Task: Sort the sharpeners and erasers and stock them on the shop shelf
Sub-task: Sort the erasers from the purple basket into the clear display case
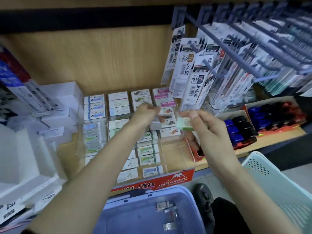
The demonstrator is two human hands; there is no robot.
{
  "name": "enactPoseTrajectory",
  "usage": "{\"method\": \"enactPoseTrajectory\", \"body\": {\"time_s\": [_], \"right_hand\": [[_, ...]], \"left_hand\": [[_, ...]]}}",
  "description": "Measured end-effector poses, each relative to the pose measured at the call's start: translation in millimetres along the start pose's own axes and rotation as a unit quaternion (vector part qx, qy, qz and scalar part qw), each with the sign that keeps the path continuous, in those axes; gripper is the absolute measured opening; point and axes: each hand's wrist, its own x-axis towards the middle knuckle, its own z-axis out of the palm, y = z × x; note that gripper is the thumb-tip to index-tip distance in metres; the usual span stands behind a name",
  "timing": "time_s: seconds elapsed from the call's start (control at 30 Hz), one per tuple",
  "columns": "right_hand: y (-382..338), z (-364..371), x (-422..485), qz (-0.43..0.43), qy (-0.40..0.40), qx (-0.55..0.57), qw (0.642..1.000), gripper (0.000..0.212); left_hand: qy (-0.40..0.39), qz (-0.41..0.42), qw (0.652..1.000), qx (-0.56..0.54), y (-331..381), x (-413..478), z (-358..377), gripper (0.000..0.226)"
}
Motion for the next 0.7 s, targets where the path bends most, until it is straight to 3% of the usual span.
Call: {"method": "enactPoseTrajectory", "body": {"time_s": [0.1, 0.17, 0.23, 0.3, 0.4, 0.47, 0.53, 0.7], "right_hand": [[1, -2, -2, 0.022, -0.038, 0.139, 0.989, 0.023], [4, -5, -1, 0.033, -0.065, 0.18, 0.981, 0.028], [6, -5, -1, 0.04, -0.075, 0.192, 0.978, 0.031], [7, -3, -3, 0.045, -0.075, 0.202, 0.975, 0.029], [8, 4, -4, 0.055, -0.063, 0.198, 0.977, 0.023], [9, 11, -6, 0.053, -0.068, 0.177, 0.98, 0.021], [11, 18, -11, 0.061, -0.085, 0.146, 0.984, 0.019], [18, 39, -25, 0.097, -0.179, 0.136, 0.97, 0.022]], "left_hand": [[0.04, 0.033, 0.99, 0.129, 0, 10, 5, 0.018], [0.068, 0.055, 0.961, 0.262, 3, 9, 6, 0.022], [0.095, 0.078, 0.94, 0.319, 4, 2, 4, 0.034], [0.09, 0.118, 0.946, 0.287, 4, -12, -5, 0.03], [-0.003, 0.148, 0.977, 0.153, -4, -49, -26, 0.015], [-0.099, 0.126, 0.982, 0.1, -11, -80, -37, 0.025], [-0.144, 0.092, 0.984, 0.058, -21, -104, -45, 0.039], [-0.054, 0.086, 0.995, -0.02, -49, -125, -63, 0.028]]}}
